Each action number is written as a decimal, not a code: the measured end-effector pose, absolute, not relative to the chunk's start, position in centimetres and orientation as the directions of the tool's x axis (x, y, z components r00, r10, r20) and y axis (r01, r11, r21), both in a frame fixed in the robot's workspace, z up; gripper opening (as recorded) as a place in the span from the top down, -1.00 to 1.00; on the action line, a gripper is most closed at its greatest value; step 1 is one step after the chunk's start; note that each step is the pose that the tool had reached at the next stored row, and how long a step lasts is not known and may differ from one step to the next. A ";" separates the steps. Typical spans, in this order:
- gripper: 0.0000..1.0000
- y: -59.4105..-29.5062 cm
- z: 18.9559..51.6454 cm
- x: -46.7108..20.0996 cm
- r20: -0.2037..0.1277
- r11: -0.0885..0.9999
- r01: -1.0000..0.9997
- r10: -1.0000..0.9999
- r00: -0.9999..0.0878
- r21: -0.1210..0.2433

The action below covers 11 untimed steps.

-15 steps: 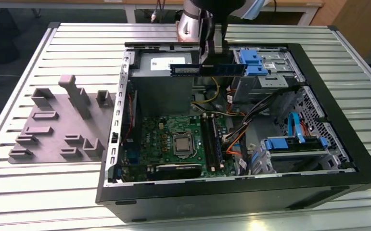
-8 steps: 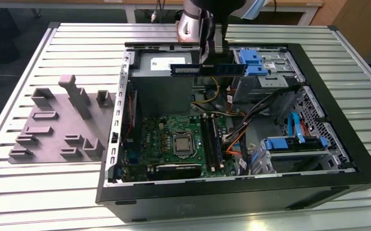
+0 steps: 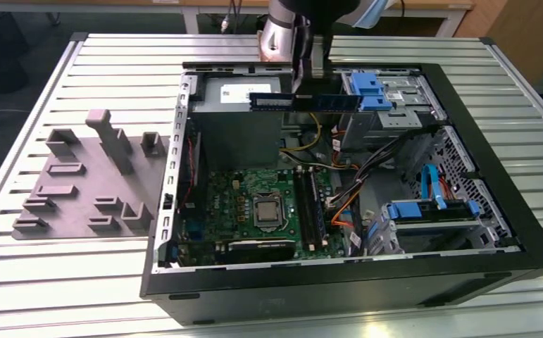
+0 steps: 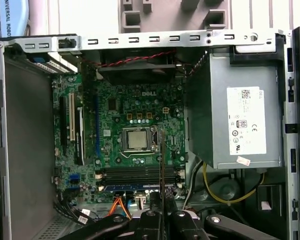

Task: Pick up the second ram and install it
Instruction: 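Insert the second ram into the second slot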

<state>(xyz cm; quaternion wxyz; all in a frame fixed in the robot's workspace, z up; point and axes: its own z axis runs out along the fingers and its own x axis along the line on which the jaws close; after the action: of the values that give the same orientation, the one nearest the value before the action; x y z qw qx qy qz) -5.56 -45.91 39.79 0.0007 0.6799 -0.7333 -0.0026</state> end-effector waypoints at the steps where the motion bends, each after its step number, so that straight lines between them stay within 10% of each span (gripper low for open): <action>1: 0.72 -45.9 39.8 -5.6 -0.002 0.090 -0.996 -0.996 -0.090 0.005; 11: 0.72 -45.9 39.7 -5.6 -0.001 0.230 -0.973 -0.973 -0.230 0.005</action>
<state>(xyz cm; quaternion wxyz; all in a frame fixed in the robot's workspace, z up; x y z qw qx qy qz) -5.57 -45.92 39.66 0.0008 0.6205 -0.7842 -0.0022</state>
